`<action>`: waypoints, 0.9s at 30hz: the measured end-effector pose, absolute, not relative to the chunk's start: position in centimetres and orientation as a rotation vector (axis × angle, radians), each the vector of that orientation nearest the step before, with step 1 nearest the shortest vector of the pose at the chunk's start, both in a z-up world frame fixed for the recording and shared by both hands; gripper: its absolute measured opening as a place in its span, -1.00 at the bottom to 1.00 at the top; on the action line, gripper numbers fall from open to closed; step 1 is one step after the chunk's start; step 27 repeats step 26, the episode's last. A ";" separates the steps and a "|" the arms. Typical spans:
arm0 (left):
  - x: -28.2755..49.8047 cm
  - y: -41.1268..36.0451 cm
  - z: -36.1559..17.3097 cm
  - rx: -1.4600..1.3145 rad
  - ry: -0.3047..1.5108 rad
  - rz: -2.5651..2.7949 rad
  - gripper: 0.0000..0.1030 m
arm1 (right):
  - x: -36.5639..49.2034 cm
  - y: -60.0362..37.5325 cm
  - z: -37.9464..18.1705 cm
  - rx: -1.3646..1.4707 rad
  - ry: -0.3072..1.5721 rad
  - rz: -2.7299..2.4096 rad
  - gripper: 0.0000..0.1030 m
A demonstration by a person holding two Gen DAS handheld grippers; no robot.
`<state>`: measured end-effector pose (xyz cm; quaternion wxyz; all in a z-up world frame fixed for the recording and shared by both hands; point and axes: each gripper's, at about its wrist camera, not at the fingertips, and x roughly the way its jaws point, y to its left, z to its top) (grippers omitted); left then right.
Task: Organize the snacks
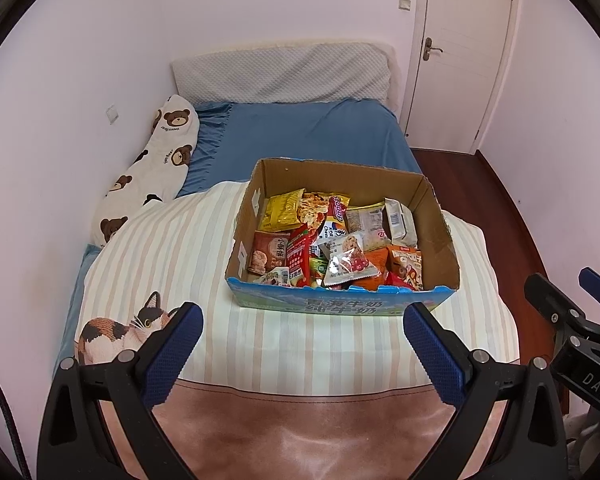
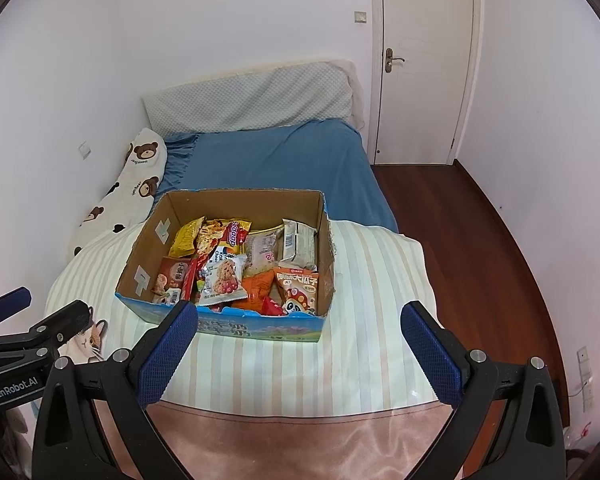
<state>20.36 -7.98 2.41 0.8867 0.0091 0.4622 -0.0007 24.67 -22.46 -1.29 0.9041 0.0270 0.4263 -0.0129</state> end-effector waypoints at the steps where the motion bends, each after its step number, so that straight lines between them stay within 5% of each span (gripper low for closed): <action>1: 20.3 -8.0 2.4 0.019 0.961 -0.002 1.00 | 24.7 -22.4 -1.3 0.054 0.881 -0.027 1.00; 27: 20.3 -7.9 2.5 0.015 0.961 -0.005 0.99 | 24.4 -22.5 -1.3 0.059 0.879 -0.026 1.00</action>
